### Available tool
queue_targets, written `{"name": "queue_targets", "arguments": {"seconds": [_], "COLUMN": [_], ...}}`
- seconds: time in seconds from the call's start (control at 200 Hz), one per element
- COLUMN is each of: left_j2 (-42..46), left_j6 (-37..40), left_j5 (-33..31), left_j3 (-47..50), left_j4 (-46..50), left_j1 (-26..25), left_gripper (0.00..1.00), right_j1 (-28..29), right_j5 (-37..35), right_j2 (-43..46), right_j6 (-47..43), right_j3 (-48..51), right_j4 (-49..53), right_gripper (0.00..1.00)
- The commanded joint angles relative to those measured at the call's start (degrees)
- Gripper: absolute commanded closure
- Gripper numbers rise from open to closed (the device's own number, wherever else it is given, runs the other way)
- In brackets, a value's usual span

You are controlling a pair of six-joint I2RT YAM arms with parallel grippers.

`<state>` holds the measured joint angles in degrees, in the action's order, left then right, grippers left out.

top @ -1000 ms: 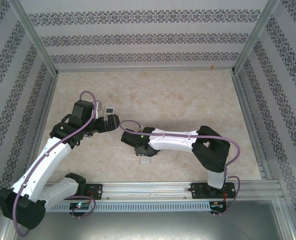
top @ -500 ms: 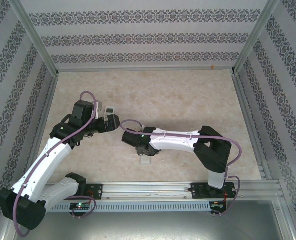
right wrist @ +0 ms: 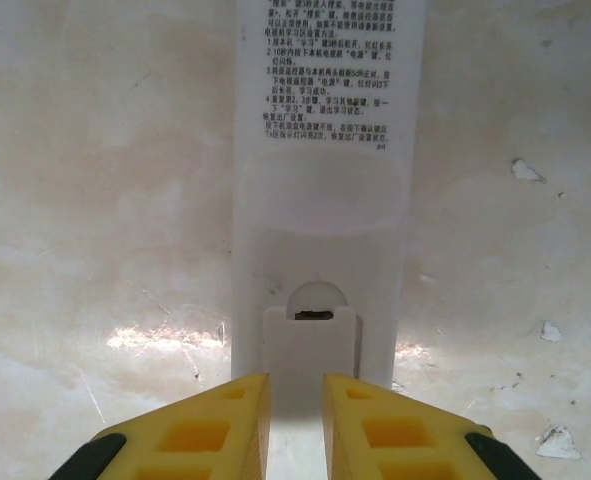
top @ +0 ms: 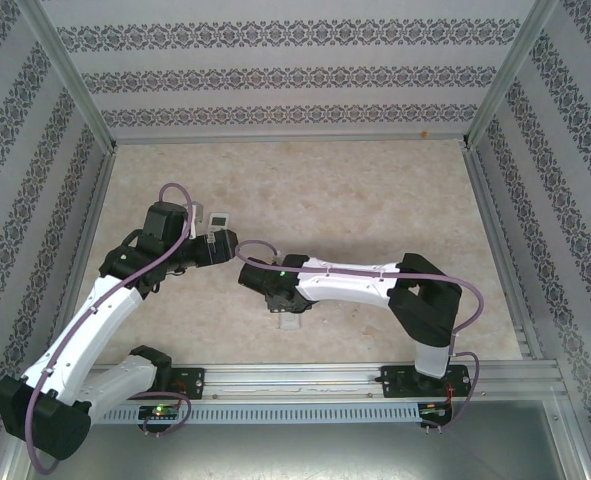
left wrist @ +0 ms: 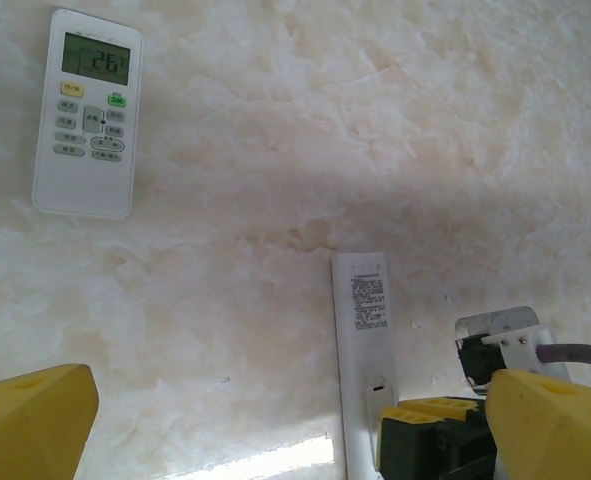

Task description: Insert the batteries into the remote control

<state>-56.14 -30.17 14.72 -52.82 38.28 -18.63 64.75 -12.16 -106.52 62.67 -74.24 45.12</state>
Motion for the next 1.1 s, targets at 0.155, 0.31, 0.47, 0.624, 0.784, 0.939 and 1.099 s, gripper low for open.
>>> {"name": "queue_targets", "arguments": {"seconds": [0.155, 0.31, 0.47, 0.624, 0.784, 0.939, 1.099], "left_j2": [1.05, 1.13, 1.14, 1.21, 1.21, 1.45, 1.67], "left_j6": [0.91, 0.91, 0.91, 0.87, 0.69, 0.65, 0.73], "left_j5": [-0.50, -0.55, -0.50, -0.55, -0.41, -0.44, -0.47], "left_j3": [0.78, 0.80, 0.90, 0.88, 1.06, 1.34, 1.45], "left_j4": [1.18, 1.18, 1.13, 1.11, 1.00, 1.00, 1.24], "left_j1": [0.54, 0.55, 0.54, 0.54, 0.61, 0.56, 0.57], "left_gripper": [0.00, 0.00, 0.00, 0.00, 0.00, 0.00, 0.00], "right_j1": [0.75, 1.03, 1.33, 1.52, 1.70, 2.07, 2.17], "right_j5": [0.80, 0.91, 0.40, -0.99, -1.20, -1.28, -1.63], "right_j2": [-1.94, -1.82, -1.40, -0.22, 0.45, 0.35, 1.15], "right_j6": [0.30, 1.06, 2.14, 2.88, 3.31, 3.42, 3.16], "right_j3": [0.00, 0.84, 1.41, 1.85, 2.12, 1.58, 0.20], "right_j4": [1.63, 2.12, 2.83, 3.64, 3.45, 3.60, 4.19], "right_gripper": [0.79, 0.79, 0.79, 0.79, 0.78, 0.78, 0.78]}}
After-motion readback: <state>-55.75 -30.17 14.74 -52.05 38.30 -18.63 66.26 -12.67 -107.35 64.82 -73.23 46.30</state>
